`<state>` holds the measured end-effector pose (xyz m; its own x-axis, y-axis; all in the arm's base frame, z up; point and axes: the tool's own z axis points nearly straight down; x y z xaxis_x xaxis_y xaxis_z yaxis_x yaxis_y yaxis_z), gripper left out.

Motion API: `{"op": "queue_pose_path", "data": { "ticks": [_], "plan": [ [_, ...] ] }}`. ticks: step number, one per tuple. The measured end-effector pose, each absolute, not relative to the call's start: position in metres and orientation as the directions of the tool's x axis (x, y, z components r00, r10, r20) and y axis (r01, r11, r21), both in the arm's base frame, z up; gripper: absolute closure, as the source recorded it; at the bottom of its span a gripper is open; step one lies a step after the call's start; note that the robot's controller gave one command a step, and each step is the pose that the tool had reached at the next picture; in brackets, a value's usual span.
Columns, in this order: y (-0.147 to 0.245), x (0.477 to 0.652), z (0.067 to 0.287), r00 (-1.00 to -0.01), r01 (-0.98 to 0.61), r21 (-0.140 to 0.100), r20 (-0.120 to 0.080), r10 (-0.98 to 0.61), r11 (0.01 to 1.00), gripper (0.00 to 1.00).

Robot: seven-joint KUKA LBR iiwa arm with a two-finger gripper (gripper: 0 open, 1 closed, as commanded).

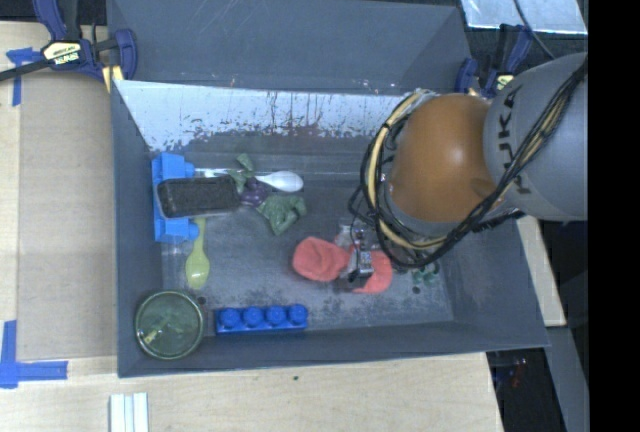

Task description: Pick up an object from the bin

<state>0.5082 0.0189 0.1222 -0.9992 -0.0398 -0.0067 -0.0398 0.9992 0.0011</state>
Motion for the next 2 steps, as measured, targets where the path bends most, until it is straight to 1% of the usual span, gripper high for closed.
{"op": "queue_pose_path", "data": {
  "ticks": [1, 2],
  "plan": [
    [0.019, 0.506, 0.150, -0.999, -0.040, 0.001, 0.003, -0.040, 0.999, 1.00],
    [0.019, 0.508, 0.190, -0.999, -0.040, 0.001, -0.003, -0.040, 0.999, 1.00]
  ]
}}
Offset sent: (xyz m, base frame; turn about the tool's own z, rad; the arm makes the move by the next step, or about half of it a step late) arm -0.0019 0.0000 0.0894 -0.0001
